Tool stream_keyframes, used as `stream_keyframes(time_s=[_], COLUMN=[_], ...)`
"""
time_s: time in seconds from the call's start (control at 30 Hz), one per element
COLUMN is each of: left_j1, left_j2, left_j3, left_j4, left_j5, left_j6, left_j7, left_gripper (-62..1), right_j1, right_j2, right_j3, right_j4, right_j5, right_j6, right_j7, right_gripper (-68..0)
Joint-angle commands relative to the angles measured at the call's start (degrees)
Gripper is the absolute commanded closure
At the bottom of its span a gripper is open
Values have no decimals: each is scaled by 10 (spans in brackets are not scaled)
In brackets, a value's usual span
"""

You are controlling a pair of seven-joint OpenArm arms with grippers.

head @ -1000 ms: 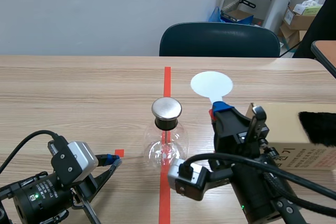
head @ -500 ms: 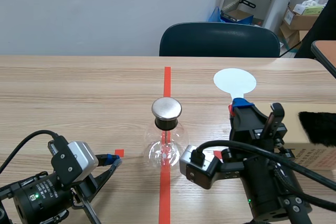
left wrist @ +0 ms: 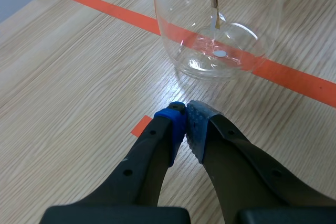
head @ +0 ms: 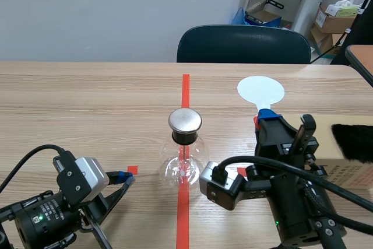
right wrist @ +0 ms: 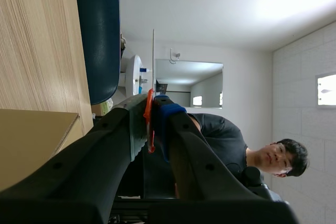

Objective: Do the electroscope experiment

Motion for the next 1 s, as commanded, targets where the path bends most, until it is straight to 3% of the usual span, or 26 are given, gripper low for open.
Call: stream_keyframes(time_s=[0.0,0.97], left_j1=[-2,-2], left_j2=[3,3], left_j3=[-3,-3], left_j4=[11,11], left_j5=[-2,-2], left_j6=[-1,-1], left_j7=[-8,-8], left_gripper=[-41,-41], right_j1=[5,5], right_j2=[2,2], right_j3=[3,3], right_j4=[5,5], right_j5=[-3,-3], right_j6=[-6,-6], right_j7=[-2,12], right_gripper=[-13,-13])
